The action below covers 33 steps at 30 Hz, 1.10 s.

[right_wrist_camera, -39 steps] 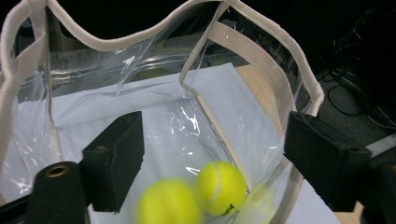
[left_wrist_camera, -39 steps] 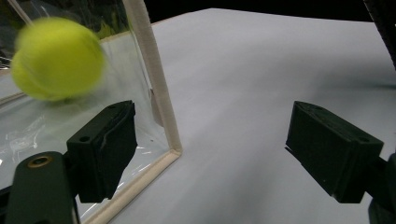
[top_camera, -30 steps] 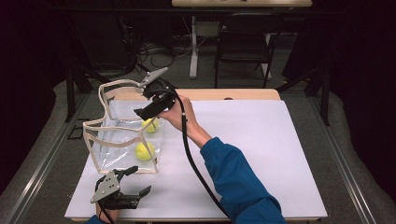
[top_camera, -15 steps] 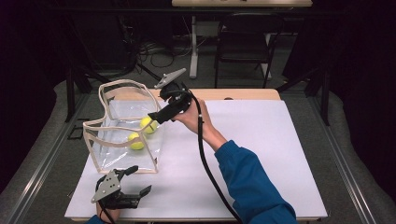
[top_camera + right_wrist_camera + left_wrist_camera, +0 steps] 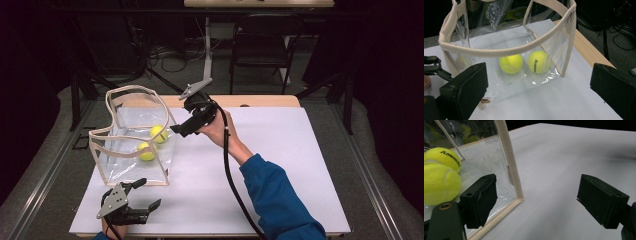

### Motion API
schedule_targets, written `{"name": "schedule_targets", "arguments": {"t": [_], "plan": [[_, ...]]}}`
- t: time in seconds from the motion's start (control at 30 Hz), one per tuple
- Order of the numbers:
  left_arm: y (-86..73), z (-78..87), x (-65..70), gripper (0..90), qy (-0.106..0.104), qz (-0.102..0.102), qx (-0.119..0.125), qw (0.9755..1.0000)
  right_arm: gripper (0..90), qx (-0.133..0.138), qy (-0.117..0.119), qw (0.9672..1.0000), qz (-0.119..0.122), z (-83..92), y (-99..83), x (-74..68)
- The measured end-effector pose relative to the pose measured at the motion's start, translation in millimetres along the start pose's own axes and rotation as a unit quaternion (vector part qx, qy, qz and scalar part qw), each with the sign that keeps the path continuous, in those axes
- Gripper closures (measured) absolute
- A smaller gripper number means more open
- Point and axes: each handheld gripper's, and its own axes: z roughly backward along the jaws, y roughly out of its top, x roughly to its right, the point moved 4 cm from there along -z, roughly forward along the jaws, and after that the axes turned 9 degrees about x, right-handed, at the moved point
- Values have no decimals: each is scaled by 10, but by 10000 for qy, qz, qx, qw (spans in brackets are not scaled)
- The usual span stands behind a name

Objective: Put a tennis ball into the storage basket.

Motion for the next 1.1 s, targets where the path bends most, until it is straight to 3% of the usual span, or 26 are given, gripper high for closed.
{"name": "schedule_targets", "arguments": {"t": [1.1], "plan": [[-4, 1, 11, 161, -37, -14, -5, 10000, 0, -382, -210, 9990, -97, 380, -705, 21]]}}
